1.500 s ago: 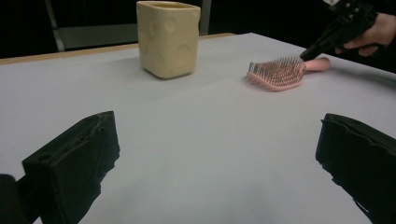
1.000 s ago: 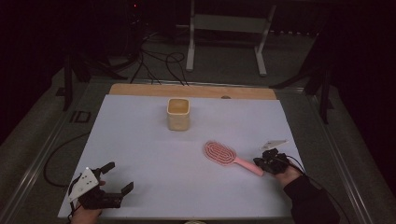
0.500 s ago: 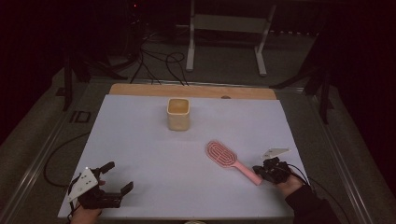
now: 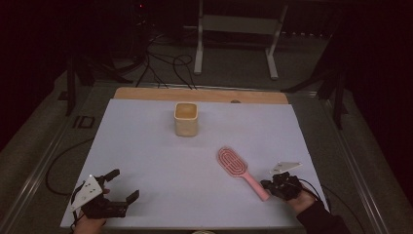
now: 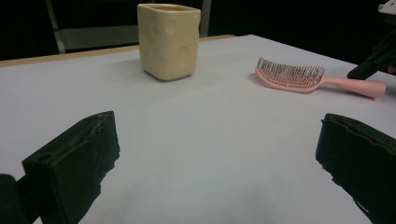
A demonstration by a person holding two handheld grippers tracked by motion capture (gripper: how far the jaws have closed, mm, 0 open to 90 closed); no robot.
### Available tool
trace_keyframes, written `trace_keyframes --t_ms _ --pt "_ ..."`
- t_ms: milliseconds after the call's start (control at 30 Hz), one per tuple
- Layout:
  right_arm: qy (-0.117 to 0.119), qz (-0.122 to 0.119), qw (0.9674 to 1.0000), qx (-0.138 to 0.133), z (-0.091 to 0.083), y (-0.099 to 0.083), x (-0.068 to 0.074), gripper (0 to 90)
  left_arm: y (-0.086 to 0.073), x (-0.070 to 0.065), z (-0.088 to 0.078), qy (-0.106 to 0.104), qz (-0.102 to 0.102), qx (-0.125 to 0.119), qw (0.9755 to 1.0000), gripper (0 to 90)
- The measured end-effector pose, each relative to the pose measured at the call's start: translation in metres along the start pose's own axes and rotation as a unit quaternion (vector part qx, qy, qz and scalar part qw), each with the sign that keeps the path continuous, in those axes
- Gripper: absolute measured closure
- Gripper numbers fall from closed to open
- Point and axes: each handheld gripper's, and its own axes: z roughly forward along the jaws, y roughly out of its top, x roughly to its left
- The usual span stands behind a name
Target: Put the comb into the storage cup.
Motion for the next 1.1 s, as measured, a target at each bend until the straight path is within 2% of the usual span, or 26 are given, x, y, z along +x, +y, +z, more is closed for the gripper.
trace_keyframes --t_ms 333,700,833,933,1033,1100 --pt "0.018 -0.007 0.9998 0.008 0.005 -0.001 0.011 90.0 0.000 0.000 0.000 0.000 0.000 0.000 1.0000 0.4" --pt "-0.001 -0.002 1.0000 -0.008 -0.004 0.002 0.005 89.4 0.000 0.000 0.000 0.001 0.001 0.001 1.0000 0.3" --pt "-0.010 -0.008 0.9999 -0.005 -0.006 0.006 0.005 83.8 0.000 0.000 0.000 0.000 0.000 0.001 1.0000 0.3" --pt "-0.012 -0.004 0.9999 -0.008 -0.008 0.009 0.002 80.2 0.000 0.000 0.000 0.000 0.000 0.002 1.0000 0.4" --pt "-0.008 0.007 0.9999 -0.013 -0.009 0.012 0.000 71.8 0.000 -0.001 0.000 0.001 0.001 0.002 1.0000 0.3" --pt "-0.010 0.008 0.9998 -0.014 -0.010 0.015 0.000 61.9 0.000 -0.001 0.000 0.001 0.001 0.003 1.0000 0.4"
